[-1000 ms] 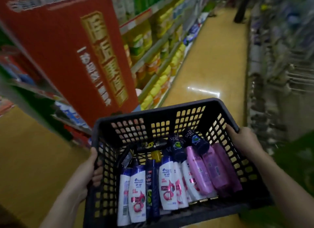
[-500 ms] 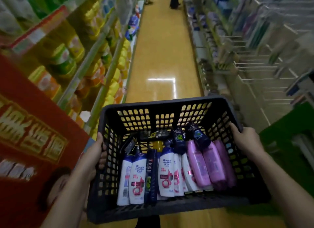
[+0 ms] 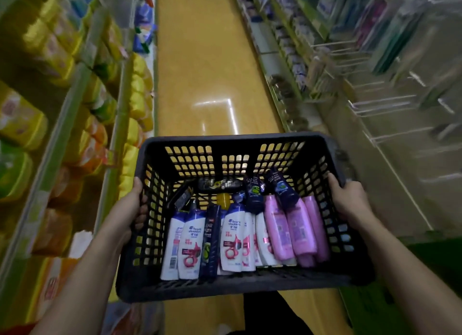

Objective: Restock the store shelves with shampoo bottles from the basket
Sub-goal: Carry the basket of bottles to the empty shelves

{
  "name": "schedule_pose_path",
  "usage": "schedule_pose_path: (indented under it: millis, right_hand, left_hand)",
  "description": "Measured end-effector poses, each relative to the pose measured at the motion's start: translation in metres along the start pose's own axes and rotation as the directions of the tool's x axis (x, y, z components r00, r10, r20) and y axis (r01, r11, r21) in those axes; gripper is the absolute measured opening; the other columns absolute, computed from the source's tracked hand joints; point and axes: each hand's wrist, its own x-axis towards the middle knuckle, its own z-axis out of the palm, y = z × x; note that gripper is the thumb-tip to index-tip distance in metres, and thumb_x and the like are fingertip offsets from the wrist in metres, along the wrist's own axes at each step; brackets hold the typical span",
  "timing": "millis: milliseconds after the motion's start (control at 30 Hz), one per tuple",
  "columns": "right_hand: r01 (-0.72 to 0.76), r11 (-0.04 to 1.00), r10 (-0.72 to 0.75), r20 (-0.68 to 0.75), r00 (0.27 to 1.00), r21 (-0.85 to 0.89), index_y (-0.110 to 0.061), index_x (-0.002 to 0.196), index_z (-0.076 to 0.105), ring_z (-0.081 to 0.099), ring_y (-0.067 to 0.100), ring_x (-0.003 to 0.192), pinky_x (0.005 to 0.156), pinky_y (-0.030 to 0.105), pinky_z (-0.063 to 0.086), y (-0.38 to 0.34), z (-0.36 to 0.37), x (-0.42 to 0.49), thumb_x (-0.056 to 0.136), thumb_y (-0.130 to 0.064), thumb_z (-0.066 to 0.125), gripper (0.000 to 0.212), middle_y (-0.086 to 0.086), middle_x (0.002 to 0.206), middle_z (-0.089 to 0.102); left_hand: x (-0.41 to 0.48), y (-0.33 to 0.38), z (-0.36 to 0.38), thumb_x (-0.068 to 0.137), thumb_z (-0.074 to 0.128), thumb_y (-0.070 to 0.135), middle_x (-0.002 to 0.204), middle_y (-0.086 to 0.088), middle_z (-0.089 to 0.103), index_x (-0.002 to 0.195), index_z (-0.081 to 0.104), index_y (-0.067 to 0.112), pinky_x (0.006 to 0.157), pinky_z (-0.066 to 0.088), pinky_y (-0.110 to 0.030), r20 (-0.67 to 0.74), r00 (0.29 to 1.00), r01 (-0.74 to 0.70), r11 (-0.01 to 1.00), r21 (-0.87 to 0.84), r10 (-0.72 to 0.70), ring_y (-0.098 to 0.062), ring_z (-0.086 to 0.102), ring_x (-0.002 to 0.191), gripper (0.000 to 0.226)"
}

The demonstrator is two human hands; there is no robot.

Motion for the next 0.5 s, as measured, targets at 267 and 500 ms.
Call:
schedule_pose_path:
  millis: [267,500]
  right_hand:
    - [0.009,1.000,-0.010,0.077,0.997,0.009,0.004,0.114,0.065,0.062,0.046,0.109,0.086,0.043,0.049,-0.150,0.044,0.160,0.100,-0.054,0.044,0.063,0.033,0.114,0.065]
    - [0.004,0.998,-0.009,0.079,0.997,0.063,-0.004,0.096,0.069,0.068,0.041,0.092,0.080,0.044,0.054,-0.284,0.094,0.296,0.083,-0.078,0.036,0.081,0.024,0.093,0.070]
  left_hand:
    - [0.140,0.144,0.031,0.094,0.032,0.072,0.053,0.009,0.031,0.069,0.041,0.027,0.044,0.019,-0.024,-0.039,0.998,-0.039,0.999,0.033,0.041,-0.009,0.026,0.046,0.053]
    - [0.275,0.274,0.041,0.095,0.032,0.072,0.052,0.009,0.032,0.070,0.043,0.026,0.043,0.019,-0.021,-0.072,0.996,-0.048,0.999,0.011,0.049,-0.010,0.026,0.044,0.053]
